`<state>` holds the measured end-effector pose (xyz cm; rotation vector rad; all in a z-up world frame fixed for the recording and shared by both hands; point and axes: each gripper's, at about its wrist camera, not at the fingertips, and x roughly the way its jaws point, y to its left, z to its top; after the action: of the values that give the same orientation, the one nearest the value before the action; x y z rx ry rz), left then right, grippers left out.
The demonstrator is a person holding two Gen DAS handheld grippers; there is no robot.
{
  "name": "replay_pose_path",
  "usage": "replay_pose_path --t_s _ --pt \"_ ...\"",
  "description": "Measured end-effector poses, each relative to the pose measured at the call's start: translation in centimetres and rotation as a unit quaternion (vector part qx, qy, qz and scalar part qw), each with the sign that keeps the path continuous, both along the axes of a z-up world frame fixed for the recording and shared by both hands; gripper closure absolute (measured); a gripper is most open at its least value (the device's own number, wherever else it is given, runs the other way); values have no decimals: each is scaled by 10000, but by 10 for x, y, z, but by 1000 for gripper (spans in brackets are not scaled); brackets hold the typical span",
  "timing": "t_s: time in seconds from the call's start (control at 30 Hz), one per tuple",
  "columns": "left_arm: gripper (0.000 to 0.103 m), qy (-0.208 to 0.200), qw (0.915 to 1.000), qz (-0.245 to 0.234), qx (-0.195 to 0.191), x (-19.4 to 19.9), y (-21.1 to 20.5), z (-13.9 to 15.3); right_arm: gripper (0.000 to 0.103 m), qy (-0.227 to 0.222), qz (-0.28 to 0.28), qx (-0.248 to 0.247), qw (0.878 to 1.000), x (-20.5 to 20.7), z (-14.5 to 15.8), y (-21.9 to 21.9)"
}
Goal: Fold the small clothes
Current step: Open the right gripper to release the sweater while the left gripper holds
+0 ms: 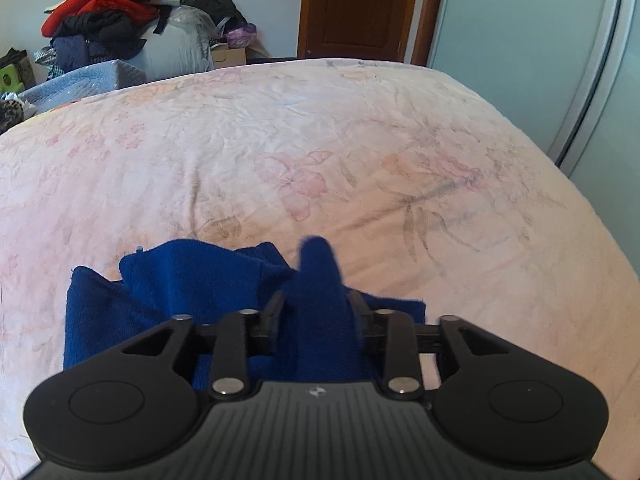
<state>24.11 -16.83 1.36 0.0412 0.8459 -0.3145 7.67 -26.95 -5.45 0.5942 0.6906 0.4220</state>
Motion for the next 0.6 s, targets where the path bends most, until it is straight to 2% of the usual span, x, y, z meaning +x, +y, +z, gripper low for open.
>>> replay_pose_path --t_s 0.07,0.1,0.23,0.3,0.37,0.43,0.53,0.6 --pt "30 -143 9996 78 -234 2 4 6 71 43 64 40 10000 1 -1 -3" --pt "27 -273 9989 77 -377 2 6 11 70 56 86 65 9999 1 -2 -4" --pt "25 -545 9962 107 -678 3 14 29 64 155 120 198 9996 2 -2 -10" --pt "24 -641 9952 326 -666 2 25 36 55 172 178 217 9995 -1 0 -15" --pt "23 -634 9949 525 -590 2 40 38 48 127 239 131 9995 -6 4 -21" --pt "23 -634 9948 631 -488 -3 59 36 46 84 185 -38 9998 -11 9 -30" --pt "23 -694 9944 786 -117 -17 81 30 42 -45 -180 -221 9996 -14 21 -52" --pt "23 -816 9933 809 134 -29 91 26 42 -171 -352 -18 9992 -5 31 -68"
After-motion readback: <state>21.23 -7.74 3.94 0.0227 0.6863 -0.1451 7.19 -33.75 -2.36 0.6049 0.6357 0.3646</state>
